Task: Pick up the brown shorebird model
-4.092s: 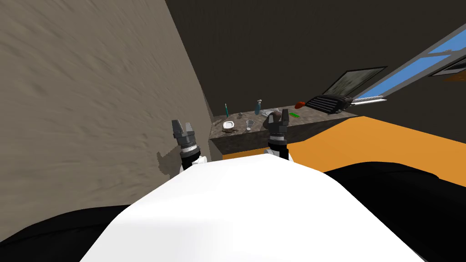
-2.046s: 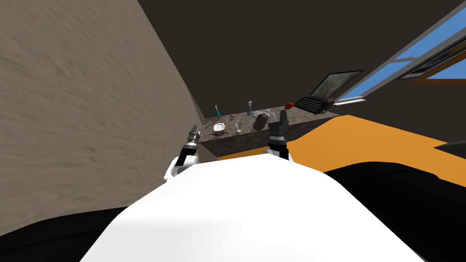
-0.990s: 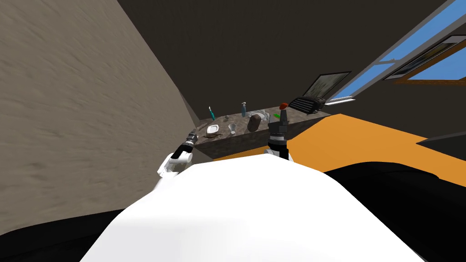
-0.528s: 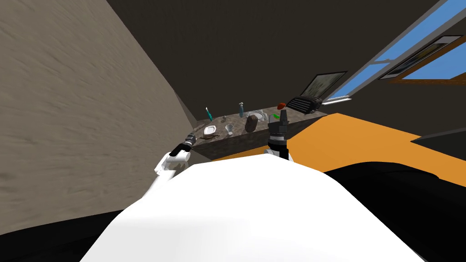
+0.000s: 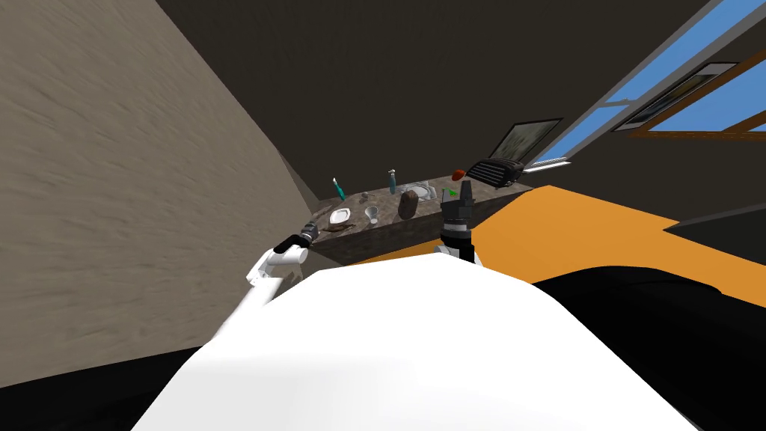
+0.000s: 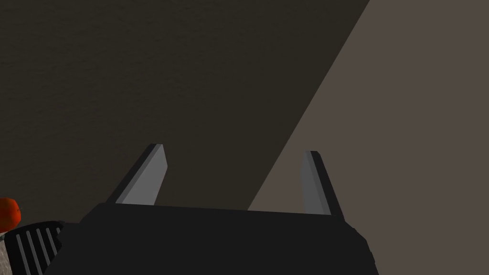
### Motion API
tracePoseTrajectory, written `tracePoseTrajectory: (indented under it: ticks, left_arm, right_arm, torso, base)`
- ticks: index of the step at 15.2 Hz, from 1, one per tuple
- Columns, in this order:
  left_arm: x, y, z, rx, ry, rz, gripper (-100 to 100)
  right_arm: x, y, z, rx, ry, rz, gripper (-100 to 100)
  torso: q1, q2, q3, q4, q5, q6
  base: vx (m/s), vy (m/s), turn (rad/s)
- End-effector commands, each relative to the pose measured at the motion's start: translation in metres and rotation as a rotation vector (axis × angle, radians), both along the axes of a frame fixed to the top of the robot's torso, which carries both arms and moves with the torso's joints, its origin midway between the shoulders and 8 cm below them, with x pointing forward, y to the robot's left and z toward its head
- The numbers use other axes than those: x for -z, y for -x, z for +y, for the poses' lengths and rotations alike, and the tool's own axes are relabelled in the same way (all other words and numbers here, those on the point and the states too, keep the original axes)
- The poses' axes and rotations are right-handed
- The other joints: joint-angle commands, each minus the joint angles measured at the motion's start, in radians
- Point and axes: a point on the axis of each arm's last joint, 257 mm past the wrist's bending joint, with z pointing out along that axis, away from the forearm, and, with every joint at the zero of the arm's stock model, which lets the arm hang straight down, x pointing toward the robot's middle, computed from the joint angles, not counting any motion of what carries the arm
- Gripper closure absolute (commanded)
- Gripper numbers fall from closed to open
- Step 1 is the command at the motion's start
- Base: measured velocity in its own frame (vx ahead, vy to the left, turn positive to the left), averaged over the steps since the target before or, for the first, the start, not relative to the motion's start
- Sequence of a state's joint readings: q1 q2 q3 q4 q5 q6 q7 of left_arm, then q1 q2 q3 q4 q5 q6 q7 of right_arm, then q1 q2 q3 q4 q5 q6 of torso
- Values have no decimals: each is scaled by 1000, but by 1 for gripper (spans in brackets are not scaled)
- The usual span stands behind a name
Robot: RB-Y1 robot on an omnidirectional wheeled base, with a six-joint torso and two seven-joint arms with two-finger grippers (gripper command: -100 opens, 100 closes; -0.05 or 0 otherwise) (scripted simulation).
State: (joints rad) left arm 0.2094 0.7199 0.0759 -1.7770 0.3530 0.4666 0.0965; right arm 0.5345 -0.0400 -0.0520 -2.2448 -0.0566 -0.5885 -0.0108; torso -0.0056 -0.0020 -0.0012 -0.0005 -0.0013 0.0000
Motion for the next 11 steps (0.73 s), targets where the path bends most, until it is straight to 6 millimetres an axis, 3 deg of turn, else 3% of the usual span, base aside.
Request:
tracePoseTrajectory:
  ticks: [1, 2, 4, 5, 7, 8, 10, 11]
  left_arm:
    - [6, 1, 4, -14, 1, 29, -100]
    - [11, 2, 19, -43, 12, 64, -100]
    - [16, 6, 21, -54, 12, 91, -100]
    - [19, 7, 35, -82, 24, 119, -100]
    - [25, 12, 38, -95, 24, 152, -100]
    - [27, 13, 51, -125, 37, 180, -100]
    - [33, 19, 53, -137, 37, 210, -100]
    - [33, 20, 66, -166, 50, 233, -100]
  right_arm:
    - [0, 0, 0, 0, 0, 0, 0]
    - [0, 0, 0, 0, 0, 0, 0]
    - [0, 0, 0, 0, 0, 0, 0]
    - [0, 0, 0, 0, 0, 0, 0]
    - [0, 0, 0, 0, 0, 0, 0]
    - [0, 0, 0, 0, 0, 0, 0]
    - [0, 0, 0, 0, 0, 0, 0]
    - [0, 0, 0, 0, 0, 0, 0]
  torso:
    - [0, 0, 0, 0, 0, 0]
    - [1, 1, 0, 0, 0, 0]
    - [0, 1, 1, 0, 0, 0]
    - [1, 1, 1, 0, 0, 0]
    - [-1, 0, 0, 0, 0, 0]
    - [0, 0, 0, 0, 0, 0]
    - [-1, 0, 0, 0, 0, 0]
    - [0, 0, 0, 0, 0, 0]
  base:
    - [9, -39, 4]
    - [12, -60, -46]
    - [17, -72, -36]
    - [38, -92, -49]
    - [37, -83, -31]
    - [35, -87, -47]
    - [30, -79, -32]
    - [32, -69, -44]
